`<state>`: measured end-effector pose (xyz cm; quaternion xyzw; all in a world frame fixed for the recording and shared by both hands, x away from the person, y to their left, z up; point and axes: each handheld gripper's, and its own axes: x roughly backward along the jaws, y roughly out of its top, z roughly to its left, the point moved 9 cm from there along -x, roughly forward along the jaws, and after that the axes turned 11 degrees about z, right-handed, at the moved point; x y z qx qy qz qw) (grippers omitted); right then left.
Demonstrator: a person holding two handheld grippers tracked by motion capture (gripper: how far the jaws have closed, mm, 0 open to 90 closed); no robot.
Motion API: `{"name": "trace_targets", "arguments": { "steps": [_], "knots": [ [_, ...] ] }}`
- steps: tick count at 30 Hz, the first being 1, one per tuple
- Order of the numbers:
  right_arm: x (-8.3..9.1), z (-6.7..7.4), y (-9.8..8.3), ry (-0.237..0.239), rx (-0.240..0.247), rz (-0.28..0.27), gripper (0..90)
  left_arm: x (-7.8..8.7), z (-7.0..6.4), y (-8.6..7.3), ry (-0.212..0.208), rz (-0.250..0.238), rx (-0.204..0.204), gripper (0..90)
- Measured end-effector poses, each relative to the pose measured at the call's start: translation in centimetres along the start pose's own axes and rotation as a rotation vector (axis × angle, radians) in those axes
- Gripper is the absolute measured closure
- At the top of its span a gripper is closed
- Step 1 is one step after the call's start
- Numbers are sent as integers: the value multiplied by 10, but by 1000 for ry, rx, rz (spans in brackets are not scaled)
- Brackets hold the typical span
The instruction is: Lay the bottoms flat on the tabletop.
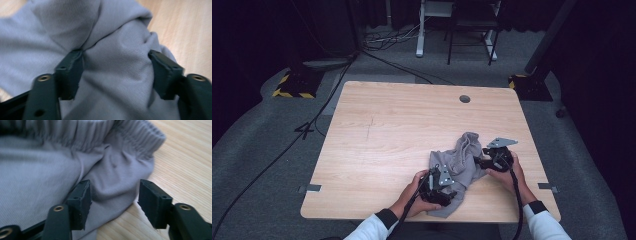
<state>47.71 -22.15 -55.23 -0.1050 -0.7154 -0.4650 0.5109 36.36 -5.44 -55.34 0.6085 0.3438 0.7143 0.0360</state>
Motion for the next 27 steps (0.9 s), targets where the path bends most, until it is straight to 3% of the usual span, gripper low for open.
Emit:
{"name": "trace_targets", "arguments": {
  "steps": [1,2,3,8,12,15,19,20,21,23,25,26,27],
  "knots": [
    [-3,1,0,-4,7,11,513,1,3,-2,-5,-10,-18,545],
    [-3,1,0,-4,7,11,513,1,3,-2,-5,-10,-18,606],
    [-3,2,1,-9,15,11,621,5,8,-3,19,-22,-22,674],
    [-1,2,0,-62,64,25,853,18,25,-7,52,-46,7,829],
    [9,-6,1,-88,48,-4,870,29,37,-9,61,-78,46,852],
    [19,-11,3,-110,40,-36,871,47,56,-14,87,-119,92,856],
    [29,-18,4,-132,16,-63,875,60,73,-21,113,-136,128,859],
    [31,-20,4,-135,7,-67,875,65,86,-28,137,-138,162,859],
    [31,-20,4,-135,7,-67,875,65,86,-28,137,-138,162,859],
    [35,-28,1,-158,-22,-68,876,70,108,-42,158,-128,223,859],
    [36,-31,0,-165,-36,-67,877,71,114,-47,152,-127,247,859],
    [38,-38,-3,-176,-58,-67,879,74,127,-56,165,-122,285,860],
    [39,-41,-5,-180,-69,-67,879,75,132,-60,153,-129,311,860]
  ]
}}
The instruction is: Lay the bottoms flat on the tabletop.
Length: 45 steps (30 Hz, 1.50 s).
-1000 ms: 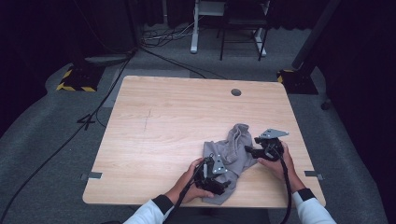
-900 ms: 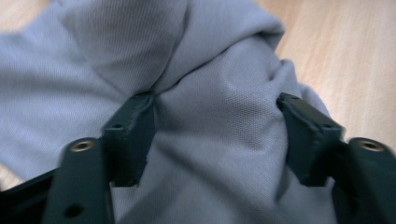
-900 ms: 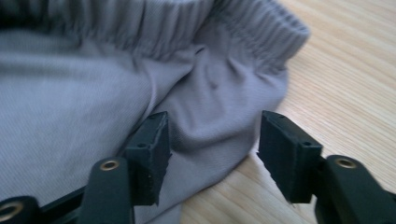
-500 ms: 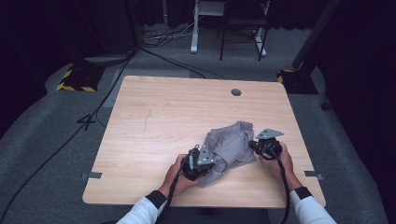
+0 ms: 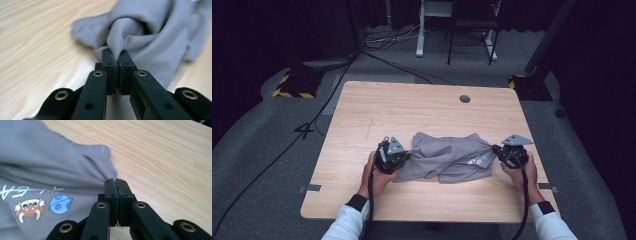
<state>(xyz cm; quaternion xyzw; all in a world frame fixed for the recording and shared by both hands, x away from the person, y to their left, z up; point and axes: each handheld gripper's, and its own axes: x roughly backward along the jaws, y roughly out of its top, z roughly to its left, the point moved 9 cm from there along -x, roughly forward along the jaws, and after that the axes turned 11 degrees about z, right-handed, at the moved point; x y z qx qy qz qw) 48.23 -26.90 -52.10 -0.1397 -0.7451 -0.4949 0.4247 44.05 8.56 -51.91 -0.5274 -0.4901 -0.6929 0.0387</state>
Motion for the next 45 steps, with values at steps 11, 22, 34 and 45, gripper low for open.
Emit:
{"name": "trace_targets", "arguments": {
  "steps": [11,22,34,45],
  "knots": [
    [0,-10,-5,15,-48,-16,727,2,9,-8,-48,0,28,651],
    [-1,14,-4,93,50,-13,514,1,-1,-6,-24,-2,31,365],
    [-24,-4,43,139,-25,-46,480,-19,-26,-17,-39,68,-26,302],
    [-76,7,54,155,25,128,462,-31,-23,-33,-32,117,-15,293]
  ]
}}
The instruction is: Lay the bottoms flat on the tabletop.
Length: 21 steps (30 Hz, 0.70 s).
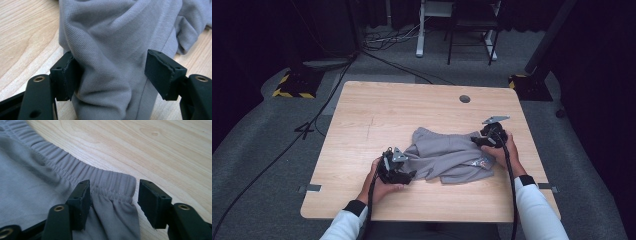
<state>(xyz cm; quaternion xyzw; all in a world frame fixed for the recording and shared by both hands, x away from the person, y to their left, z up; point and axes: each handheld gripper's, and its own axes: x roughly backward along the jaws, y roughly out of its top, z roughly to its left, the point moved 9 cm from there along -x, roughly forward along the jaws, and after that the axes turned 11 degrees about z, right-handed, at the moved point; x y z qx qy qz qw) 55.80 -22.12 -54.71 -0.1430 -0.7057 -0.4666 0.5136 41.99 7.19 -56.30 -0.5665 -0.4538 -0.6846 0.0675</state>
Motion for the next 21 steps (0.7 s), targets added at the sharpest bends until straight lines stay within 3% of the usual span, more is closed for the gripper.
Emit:
{"name": "trace_targets", "arguments": {
  "steps": [1,4,6,7,10,15,17,21],
  "knots": [
    [-7,0,-2,-11,14,29,558,0,2,-2,37,5,-11,292],
    [-8,0,0,-7,21,28,585,2,5,-5,49,3,1,288],
    [-8,-7,2,-58,25,30,655,5,8,-10,58,2,14,287],
    [-8,-7,2,-58,25,30,655,5,8,-10,58,2,14,287],
    [-10,-22,4,-126,15,15,675,11,11,-18,59,4,12,278],
    [-8,-52,0,-175,-66,20,645,18,11,-30,56,-1,6,277],
    [-8,-59,-3,-170,-92,13,622,21,9,-35,53,-2,6,277],
    [-6,-70,-6,-210,-125,2,614,27,1,-45,47,-3,11,275]
  ]
}}
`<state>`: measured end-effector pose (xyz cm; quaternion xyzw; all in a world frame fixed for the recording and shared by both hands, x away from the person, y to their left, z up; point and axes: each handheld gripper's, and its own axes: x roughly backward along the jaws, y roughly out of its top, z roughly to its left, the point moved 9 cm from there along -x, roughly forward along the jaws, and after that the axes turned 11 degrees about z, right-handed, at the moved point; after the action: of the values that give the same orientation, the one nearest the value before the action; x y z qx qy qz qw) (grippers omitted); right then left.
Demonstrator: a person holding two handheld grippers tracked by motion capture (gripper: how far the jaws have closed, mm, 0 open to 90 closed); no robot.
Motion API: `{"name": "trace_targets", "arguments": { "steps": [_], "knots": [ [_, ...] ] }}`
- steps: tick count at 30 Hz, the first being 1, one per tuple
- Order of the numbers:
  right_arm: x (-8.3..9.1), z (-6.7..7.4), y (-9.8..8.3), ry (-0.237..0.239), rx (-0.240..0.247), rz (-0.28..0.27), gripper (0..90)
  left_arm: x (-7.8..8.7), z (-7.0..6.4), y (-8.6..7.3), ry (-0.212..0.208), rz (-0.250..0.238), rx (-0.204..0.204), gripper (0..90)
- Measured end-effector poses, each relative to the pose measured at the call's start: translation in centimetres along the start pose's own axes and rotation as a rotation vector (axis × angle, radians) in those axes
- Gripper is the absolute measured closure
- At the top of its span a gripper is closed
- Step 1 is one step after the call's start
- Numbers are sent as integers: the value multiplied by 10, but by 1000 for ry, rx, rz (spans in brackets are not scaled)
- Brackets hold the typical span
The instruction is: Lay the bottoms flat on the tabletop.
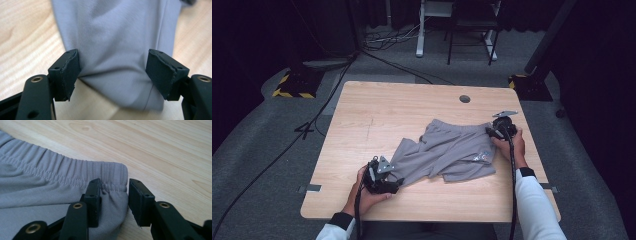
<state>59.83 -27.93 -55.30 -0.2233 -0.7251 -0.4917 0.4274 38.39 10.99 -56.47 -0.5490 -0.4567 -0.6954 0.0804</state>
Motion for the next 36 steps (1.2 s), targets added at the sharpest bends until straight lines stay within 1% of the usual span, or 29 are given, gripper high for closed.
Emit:
{"name": "trace_targets", "arguments": {
  "steps": [2,3,4,5,6,7,8,10,12,13,14,15,16,17,18,19,21,22,23,24,25,26,27,28,30,31,32,34,36],
  "knots": [
    [-1,-3,0,-8,-24,-9,583,2,-6,-4,-4,3,-5,267],
    [-1,-4,-1,-13,-31,-9,569,2,-6,-4,-4,3,-5,246],
    [-1,-6,-1,-22,-33,-7,552,4,-16,-8,-11,12,-22,233],
    [0,-7,-2,-33,-39,-5,530,5,-21,-10,-18,14,-28,224],
    [0,-7,-2,-33,-39,-5,530,5,-21,-10,-18,14,-28,219],
    [0,-6,-2,-35,-40,1,509,7,-31,-12,-27,22,-49,219],
    [0,-6,-2,-34,-41,3,486,8,-35,-13,-38,25,-49,219],
    [1,-2,0,-6,-38,-3,458,11,-41,-15,-59,24,-57,218],
    [4,1,2,-5,-25,-14,456,13,-41,-14,-59,21,-53,219],
    [10,9,8,21,-7,-52,455,18,-39,-11,-64,-2,-35,220],
    [13,15,13,42,5,-73,455,20,-36,-9,-61,-16,-30,221],
    [16,21,16,50,28,-82,456,23,-32,-7,-55,-25,-24,225],
    [16,21,16,50,28,-82,456,23,-32,-7,-55,-25,-24,225],
    [19,36,24,82,76,-94,459,25,-25,-1,-55,-57,-10,226],
    [21,44,27,96,94,-99,460,25,-25,-1,-55,-57,-10,231],
    [21,51,30,106,112,-100,464,22,-13,6,-24,-56,1,234],
    [19,67,34,134,153,-92,473,18,0,14,-4,-61,29,237],
    [19,67,34,134,153,-92,473,18,0,14,-4,-61,29,243],
    [14,82,37,146,198,-74,494,13,14,25,22,-70,55,245],
    [12,86,37,150,210,-67,498,10,20,30,15,-76,73,248],
    [10,91,38,148,223,-58,512,6,25,35,25,-73,81,251],
    [10,91,38,148,223,-58,512,6,25,35,25,-73,81,251],
    [7,94,39,148,230,-51,520,0,29,39,39,-59,86,251],
    [3,97,39,158,225,-39,523,-4,31,42,39,-53,87,249],
    [-4,97,39,145,216,-9,538,-20,36,48,35,-25,102,250],
    [-6,96,39,147,213,-6,539,-20,36,48,35,-25,102,247],
    [-7,95,40,147,204,-6,539,-27,36,49,22,0,105,241],
    [-8,90,41,135,189,-1,542,-29,34,48,5,6,106,235],
    [-11,80,42,85,171,9,533,-27,30,45,-20,18,91,234]
  ]
}}
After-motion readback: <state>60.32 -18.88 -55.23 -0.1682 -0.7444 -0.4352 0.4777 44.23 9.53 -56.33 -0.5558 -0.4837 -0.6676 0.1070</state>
